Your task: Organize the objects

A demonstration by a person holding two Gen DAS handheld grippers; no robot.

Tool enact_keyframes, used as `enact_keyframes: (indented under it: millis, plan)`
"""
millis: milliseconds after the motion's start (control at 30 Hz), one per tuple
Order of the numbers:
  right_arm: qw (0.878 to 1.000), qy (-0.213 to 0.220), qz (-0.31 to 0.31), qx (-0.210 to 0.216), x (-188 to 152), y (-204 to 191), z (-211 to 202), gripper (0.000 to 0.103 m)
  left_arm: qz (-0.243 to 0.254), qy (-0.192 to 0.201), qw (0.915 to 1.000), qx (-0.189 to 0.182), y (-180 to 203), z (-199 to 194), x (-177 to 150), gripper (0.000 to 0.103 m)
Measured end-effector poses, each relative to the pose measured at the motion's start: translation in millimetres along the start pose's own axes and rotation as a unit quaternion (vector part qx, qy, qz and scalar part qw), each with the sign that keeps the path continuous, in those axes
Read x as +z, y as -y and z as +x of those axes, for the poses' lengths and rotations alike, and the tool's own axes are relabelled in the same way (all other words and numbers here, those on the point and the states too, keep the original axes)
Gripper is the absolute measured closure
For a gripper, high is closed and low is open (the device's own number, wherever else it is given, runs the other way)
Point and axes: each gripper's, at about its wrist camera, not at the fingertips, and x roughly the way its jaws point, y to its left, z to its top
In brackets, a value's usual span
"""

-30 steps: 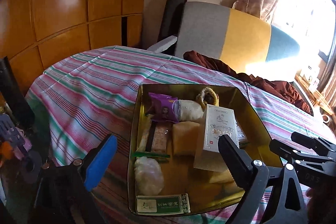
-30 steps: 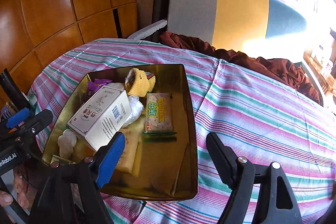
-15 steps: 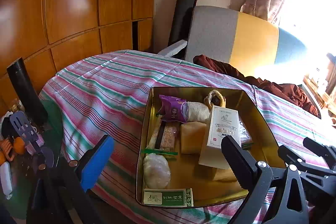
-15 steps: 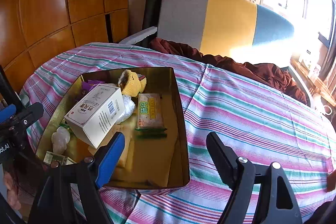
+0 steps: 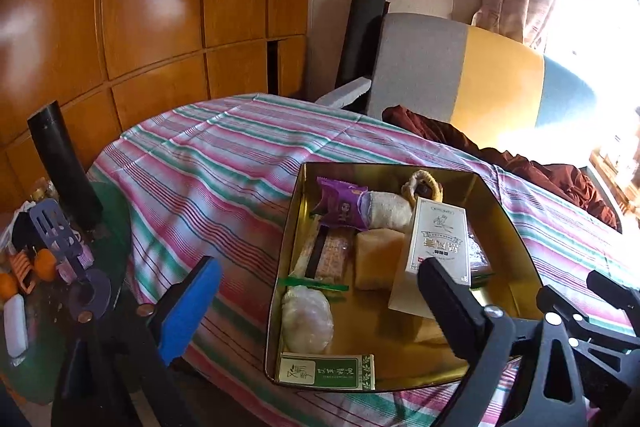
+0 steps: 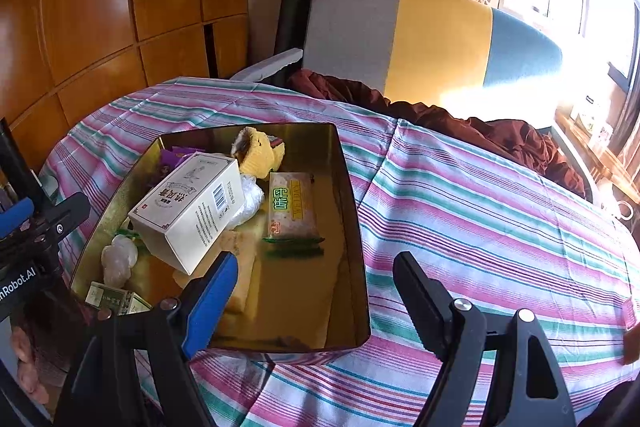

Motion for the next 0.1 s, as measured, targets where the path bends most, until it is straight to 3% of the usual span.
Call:
enact_keyframes:
  millis: [100]
  plan:
    - [1.0, -0.003, 0.0, 0.001, 0.1, -1.7, 3.0, 0.022, 0.004, -0.004, 1.0, 0.004, 2.1, 2.0, -0.8, 0.007]
